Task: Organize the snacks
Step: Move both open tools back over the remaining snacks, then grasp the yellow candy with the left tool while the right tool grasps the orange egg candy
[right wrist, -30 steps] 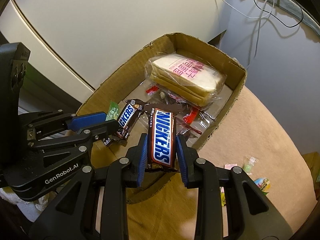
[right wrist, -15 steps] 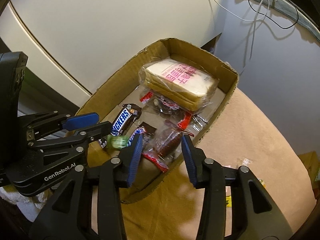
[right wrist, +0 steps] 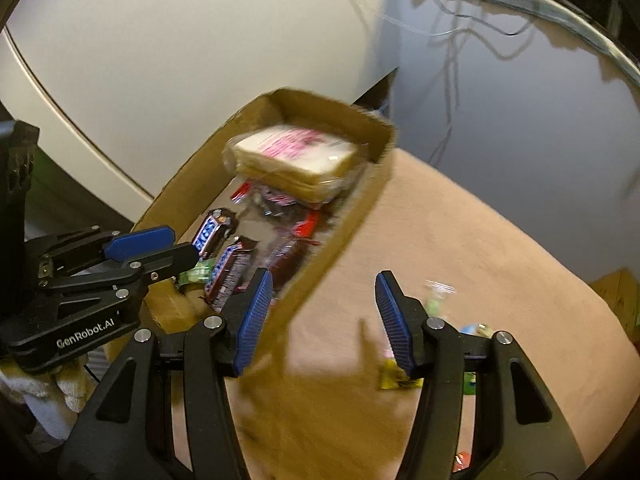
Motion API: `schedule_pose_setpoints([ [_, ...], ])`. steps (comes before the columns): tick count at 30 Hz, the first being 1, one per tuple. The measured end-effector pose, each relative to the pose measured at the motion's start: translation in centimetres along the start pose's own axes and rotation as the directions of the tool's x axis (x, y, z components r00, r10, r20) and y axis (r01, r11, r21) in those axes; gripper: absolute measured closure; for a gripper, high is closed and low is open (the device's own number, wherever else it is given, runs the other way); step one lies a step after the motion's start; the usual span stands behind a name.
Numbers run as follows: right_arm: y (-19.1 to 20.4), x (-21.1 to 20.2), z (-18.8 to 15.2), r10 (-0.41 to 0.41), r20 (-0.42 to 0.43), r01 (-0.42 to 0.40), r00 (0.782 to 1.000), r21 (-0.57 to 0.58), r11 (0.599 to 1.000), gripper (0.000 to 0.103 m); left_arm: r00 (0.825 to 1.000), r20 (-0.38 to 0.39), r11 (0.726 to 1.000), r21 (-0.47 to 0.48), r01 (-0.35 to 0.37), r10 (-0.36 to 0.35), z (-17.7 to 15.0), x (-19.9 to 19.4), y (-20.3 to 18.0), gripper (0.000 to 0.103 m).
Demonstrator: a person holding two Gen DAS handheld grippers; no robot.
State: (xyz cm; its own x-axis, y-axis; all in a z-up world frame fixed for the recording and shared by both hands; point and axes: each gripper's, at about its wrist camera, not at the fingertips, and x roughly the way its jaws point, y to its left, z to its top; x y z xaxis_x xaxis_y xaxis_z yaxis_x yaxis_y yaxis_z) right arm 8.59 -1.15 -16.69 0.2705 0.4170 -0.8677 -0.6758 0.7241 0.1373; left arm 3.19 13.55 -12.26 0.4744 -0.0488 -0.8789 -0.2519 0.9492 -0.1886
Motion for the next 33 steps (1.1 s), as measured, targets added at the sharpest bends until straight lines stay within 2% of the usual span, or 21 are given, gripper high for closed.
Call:
schedule_pose_setpoints([
  [3, -1.9, -1.3, -0.9, -0.028, 0.028, 0.026, 0.999, 0.037, 0.999, 0.044, 1.0, -0.003, 1.0, 0.026, 0.017, -0.016, 0.0, 0.0, -1.4, 0.072],
  [4, -3.0, -1.8, -1.4, -0.033, 0.03, 0.031, 0.999, 0.066, 0.997, 0.033, 1.0, -0.004, 0.999, 0.034, 0.022, -0.022, 0.0, -0.1, -1.8, 0.072],
  [6, -4.8, -2.8, -2.2, -0.038, 0.038, 0.033, 0.999, 0.114, 0.993, 0.026, 0.999, -0.01, 0.998, 0.053, 0.033, -0.033, 0.1, 0.0, -2.7, 0.072],
  [14, -10.7, -5.6, -6.0, -0.114, -0.017, 0.115, 0.993, 0.238, 0.964, 0.026, 0.995, -0.052, 0.988, 0.128, 0.09, -0.084, -0.3, 0.9, -6.9, 0.072],
  [20, -13.1, -6.8, -9.7, -0.127, -0.06, 0.139, 0.99, 0.309, 0.941, 0.026, 0.988, -0.099, 0.971, 0.197, 0.134, -0.116, -1.2, 2.1, -10.1, 0.072],
  [28, -12.7, -6.6, -13.3, -0.12, -0.101, 0.147, 0.988, 0.323, 0.935, 0.026, 0.971, -0.201, 0.938, 0.293, 0.186, -0.13, -2.2, 4.9, -13.8, 0.072],
  [33, -11.8, -5.6, -14.8, -0.111, -0.128, 0.147, 0.986, 0.321, 0.935, 0.027, 0.967, -0.23, 0.911, 0.366, 0.191, -0.11, -2.4, 6.6, -16.3, 0.072],
])
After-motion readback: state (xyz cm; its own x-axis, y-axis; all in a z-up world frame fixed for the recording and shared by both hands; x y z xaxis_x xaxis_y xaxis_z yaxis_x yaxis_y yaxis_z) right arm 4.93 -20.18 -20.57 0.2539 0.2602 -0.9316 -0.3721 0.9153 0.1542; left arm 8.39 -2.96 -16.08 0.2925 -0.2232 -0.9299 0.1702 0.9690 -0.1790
